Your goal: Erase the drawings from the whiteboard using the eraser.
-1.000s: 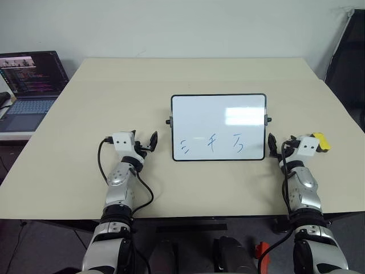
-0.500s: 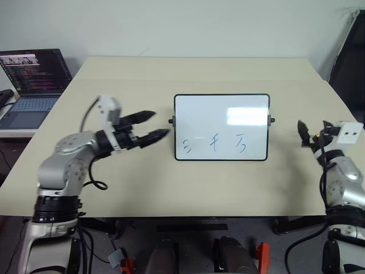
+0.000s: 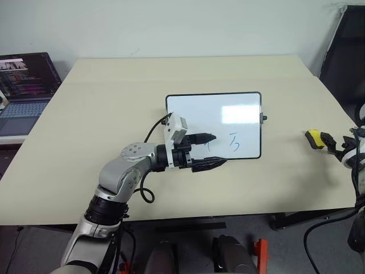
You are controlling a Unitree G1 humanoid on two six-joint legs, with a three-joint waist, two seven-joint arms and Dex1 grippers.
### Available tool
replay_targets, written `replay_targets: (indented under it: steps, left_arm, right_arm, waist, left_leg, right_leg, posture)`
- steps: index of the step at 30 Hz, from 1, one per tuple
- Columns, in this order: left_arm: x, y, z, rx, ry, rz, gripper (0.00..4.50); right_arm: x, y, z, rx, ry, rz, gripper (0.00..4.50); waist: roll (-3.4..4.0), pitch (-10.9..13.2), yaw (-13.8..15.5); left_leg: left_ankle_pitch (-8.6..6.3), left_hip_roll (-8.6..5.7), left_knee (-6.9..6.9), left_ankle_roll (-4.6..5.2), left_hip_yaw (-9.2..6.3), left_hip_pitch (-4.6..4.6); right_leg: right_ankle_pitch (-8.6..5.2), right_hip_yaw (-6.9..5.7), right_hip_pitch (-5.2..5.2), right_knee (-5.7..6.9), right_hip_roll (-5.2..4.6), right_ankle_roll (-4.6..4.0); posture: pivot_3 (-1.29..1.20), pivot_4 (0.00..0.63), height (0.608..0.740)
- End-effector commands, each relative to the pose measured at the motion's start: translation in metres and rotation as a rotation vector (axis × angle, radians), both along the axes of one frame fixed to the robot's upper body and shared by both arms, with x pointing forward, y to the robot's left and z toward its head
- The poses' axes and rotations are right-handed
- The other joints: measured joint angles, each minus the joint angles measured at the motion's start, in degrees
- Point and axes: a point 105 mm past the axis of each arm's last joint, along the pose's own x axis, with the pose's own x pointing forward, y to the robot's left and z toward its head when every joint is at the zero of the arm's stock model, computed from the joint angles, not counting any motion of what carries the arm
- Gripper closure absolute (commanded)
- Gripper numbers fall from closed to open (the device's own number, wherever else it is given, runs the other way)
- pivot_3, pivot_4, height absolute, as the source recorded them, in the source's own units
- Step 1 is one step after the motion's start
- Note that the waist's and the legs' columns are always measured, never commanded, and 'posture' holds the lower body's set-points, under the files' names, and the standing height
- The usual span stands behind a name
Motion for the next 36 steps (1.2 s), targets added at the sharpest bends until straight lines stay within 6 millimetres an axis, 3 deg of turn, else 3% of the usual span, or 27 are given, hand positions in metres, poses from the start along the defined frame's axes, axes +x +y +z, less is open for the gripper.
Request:
replay_targets:
  steps: [1, 21, 24, 32, 36]
  left_arm:
    - [-0.005, -0.001, 0.008, -0.01, -0.063, 0.0, 0.0]
    - [-0.004, 0.004, 0.005, 0.007, -0.08, 0.057, 0.0]
    - [-0.005, 0.004, 0.006, 0.006, -0.08, 0.058, 0.0]
    - [-0.006, 0.005, 0.006, 0.008, -0.079, 0.061, 0.0]
    - [-0.005, 0.006, 0.006, 0.01, -0.08, 0.065, 0.0]
  right_arm:
    - [0.0, -0.003, 0.012, -0.021, -0.057, 0.011, 0.04]
    - [0.011, 0.023, -0.012, -0.066, 0.02, 0.1, 0.04]
    - [0.011, 0.023, -0.012, -0.064, 0.015, 0.09, 0.65]
    - [0.01, 0.019, -0.011, -0.052, -0.023, 0.038, 3.4]
    - [0.008, 0.017, -0.012, -0.031, -0.06, 0.02, 3.49]
  waist:
    - [0.0, 0.0, 0.1]
    - [0.01, 0.0, 0.1]
    - [0.01, 0.0, 0.1]
    - [0.01, 0.0, 0.0]
    - [0.01, 0.0, 0.1]
  left_leg:
    - [0.0, -0.01, 0.0, 0.0, 0.0, 0.0]
    - [0.0, -0.01, 0.02, -0.01, 0.0, 0.01]
    - [0.0, -0.01, 0.02, -0.01, 0.0, 0.01]
    - [0.0, -0.01, 0.02, -0.01, 0.0, 0.01]
    - [0.0, -0.01, 0.02, -0.01, 0.0, 0.01]
  right_leg:
    - [0.0, 0.0, 0.0, -0.01, -0.01, 0.0]
    - [0.03, 0.02, 0.0, 0.02, -0.02, -0.04]
    - [0.04, 0.02, 0.0, 0.02, -0.02, -0.04]
    - [0.05, 0.02, 0.0, 0.03, -0.02, -0.07]
    - [0.05, 0.02, 0.0, 0.04, -0.02, -0.07]
  posture:
    - [0.0, 0.15, 0.74]
    - [0.0, 0.15, 0.74]
    - [0.0, 0.15, 0.74]
    - [0.0, 0.15, 0.74]
    - [0.0, 0.15, 0.74]
